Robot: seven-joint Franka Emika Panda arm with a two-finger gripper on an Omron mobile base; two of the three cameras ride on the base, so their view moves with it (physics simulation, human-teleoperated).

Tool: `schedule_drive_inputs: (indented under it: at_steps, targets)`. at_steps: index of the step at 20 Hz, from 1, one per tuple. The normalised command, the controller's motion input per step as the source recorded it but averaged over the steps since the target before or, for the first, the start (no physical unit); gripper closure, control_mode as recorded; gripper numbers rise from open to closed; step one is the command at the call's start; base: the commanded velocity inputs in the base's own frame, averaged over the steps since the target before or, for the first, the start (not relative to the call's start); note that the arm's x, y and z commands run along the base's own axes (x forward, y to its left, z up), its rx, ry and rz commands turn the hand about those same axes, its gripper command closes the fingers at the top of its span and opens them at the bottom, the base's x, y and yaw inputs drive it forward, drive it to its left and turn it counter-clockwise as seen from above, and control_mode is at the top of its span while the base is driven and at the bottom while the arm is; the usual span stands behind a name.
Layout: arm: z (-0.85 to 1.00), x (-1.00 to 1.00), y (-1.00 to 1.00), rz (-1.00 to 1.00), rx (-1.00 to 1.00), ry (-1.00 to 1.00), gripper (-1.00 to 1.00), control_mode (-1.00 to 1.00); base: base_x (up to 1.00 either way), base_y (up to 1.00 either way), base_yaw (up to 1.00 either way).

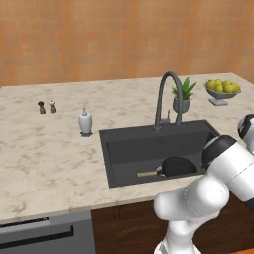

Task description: Pick the pan and sponge and place them into the sink. Then turn on the water.

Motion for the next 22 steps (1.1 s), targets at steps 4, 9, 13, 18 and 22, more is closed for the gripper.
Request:
schedule_drive_inputs:
  at_steps: [4, 9, 13, 18, 22]
  targets:
    - [-0.19, 0.27, -0.5, 0.0, 0.0, 0.0, -1.0, -1.0, 0.0, 0.0, 0.0]
    - [-0.24, 0.21, -0.41, 0.0, 0.0, 0.0, -1.0, -1.0, 0.0, 0.0, 0.0]
    - [-0.27, 0.18, -0.34, 0.0, 0.0, 0.0, -1.0, -1.0, 0.0, 0.0, 0.0]
    - [-0.29, 0.2, -0.27, 0.0, 0.01, 0.0, -1.0, -1.0, 0.0, 0.0, 0.0]
    - [-0.32, 0.24, -0.23, 0.0, 0.03, 0.0, -1.0, -1.0, 0.0, 0.0, 0.0]
